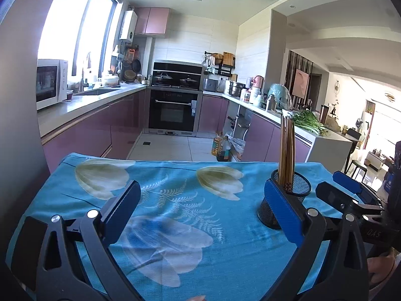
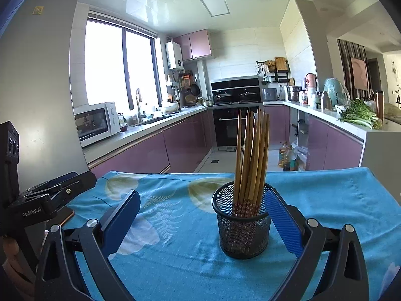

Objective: Organize utensils

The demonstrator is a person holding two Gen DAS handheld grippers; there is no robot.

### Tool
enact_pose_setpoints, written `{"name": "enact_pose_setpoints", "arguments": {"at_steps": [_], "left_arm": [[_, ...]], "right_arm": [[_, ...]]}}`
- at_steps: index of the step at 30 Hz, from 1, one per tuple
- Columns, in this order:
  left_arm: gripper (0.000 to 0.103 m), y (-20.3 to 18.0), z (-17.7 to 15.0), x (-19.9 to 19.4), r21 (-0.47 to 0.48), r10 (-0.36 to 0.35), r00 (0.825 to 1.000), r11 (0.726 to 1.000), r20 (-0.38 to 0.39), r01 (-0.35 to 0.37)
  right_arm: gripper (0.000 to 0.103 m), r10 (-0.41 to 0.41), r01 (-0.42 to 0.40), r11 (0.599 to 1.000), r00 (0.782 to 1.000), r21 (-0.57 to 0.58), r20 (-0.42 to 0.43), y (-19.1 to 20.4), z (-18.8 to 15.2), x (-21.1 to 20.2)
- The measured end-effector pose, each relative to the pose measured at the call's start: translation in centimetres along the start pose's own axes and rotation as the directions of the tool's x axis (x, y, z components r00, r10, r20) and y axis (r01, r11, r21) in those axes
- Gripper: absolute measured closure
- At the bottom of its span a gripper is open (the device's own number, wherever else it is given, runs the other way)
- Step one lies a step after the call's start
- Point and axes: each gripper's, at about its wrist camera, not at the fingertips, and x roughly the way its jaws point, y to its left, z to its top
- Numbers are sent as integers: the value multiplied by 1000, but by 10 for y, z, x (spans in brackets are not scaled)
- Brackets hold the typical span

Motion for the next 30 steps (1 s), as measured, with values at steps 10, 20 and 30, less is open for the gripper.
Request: {"name": "enact_pose_setpoints", "arguments": {"at_steps": [10, 20, 30], "left_arm": [[6, 5, -1, -12, 4, 17, 1000, 1000, 20, -17], [6, 4, -3, -18, 18, 54, 998, 998, 44, -55], [6, 5, -1, -21, 19, 67, 997, 997, 47, -68]], "right_arm": [[7, -25, 26, 999, 999, -28, 44, 14, -1, -7], [7, -28, 31, 999, 998, -41, 54, 22, -2, -8], [7, -29, 32, 999, 998, -38, 58, 22, -1, -11]]}}
